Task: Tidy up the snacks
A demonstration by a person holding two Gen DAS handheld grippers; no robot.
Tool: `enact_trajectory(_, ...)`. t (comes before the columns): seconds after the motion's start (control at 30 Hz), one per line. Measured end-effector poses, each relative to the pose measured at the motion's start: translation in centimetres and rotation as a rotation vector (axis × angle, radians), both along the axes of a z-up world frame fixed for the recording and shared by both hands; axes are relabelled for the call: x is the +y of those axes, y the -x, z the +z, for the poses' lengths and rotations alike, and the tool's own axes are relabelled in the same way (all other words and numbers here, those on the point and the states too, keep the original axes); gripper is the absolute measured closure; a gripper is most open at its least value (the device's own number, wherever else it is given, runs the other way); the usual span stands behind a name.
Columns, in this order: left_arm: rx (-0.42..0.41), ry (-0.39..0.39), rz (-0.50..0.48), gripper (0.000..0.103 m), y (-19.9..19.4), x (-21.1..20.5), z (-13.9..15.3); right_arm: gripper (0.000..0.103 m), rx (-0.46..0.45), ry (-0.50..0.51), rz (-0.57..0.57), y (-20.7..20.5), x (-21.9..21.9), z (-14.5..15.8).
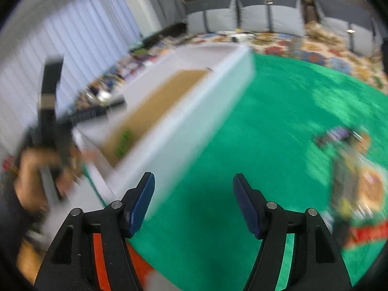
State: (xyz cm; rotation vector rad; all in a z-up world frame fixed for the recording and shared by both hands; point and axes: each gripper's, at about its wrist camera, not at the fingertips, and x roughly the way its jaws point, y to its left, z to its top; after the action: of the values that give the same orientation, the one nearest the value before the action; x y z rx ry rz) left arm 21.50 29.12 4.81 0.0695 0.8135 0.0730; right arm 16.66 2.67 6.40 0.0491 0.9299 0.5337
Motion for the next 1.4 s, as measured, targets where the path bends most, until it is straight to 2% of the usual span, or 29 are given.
enact_trajectory(0.1,0.069,-0.077,-0.029,0.017,-0.6,-2.5,-1.8,0.032,-0.023,0.095,-0.083,3.9,-6.0,-3.1)
enact_trajectory(0.17,0.058,-0.127,-0.031,0.017,-0.5,-3.6,-1.8,0.032,-0.044,0.129,-0.185,6.7,-11.2,-4.7)
enact_trajectory(0.2,0.054,-0.131,-0.028,0.017,-0.6,-3.8,-1.8,0.032,-0.054,0.142,-0.231,7.6,-13.1,-5.1)
enact_trajectory(0.3,0.088,-0.077,-0.018,0.017,-0.2,-4.2,-2.3,0.032,-0.058,0.166,-0.388,9.8,-19.2,-6.3)
enact_trajectory(0.47,0.093,-0.139,-0.013,0.017,2.6,-5.6,-2.6,0.032,-0.047,0.176,-0.587,10.5,-26.2,-6.4)
enact_trajectory(0.53,0.121,-0.128,0.011,0.017,3.7,-5.2,-2.9,0.032,-0.046,0.164,-0.642,10.4,-28.0,-6.4)
enact_trajectory(0.73,0.097,-0.073,0.089,0.017,5.8,-4.5,-2.2,0.032,0.005,0.162,-0.683,10.6,-29.9,-7.6)
enact_trajectory(0.87,-0.051,-0.046,0.152,0.016,8.2,-5.4,0.9,0.032,0.027,0.167,-0.703,11.9,-30.3,-7.9)
enact_trajectory(0.9,-0.085,-0.039,0.152,0.012,8.8,-6.1,1.7,0.032,0.033,0.164,-0.711,11.9,-30.6,-7.9)
enact_trajectory(0.93,-0.121,-0.025,0.144,0.006,9.4,-6.8,2.8,0.031,0.039,0.163,-0.716,12.0,-30.6,-8.0)
enact_trajectory(1.03,-0.183,0.052,0.064,0.002,10.9,-9.9,4.9,0.031,0.063,0.165,-0.718,12.0,-30.6,-8.5)
enact_trajectory(1.13,-0.161,0.15,-0.055,0.001,12.0,-13.9,5.5,0.031,0.076,0.169,-0.704,11.7,-30.6,-8.8)
enact_trajectory(1.23,-0.085,0.221,-0.147,0.001,12.7,-17.8,4.1,0.031,0.075,0.194,-0.681,11.5,-30.1,-8.9)
enact_trajectory(1.3,-0.013,0.256,-0.193,0.001,13.2,-20.5,1.6,0.031,0.075,0.204,-0.668,11.4,-29.8,-9.0)
enact_trajectory(1.4,0.06,0.225,-0.206,0.001,13.3,-23.2,-2.2,0.03,0.072,0.238,-0.65,11.3,-29.3,-9.2)
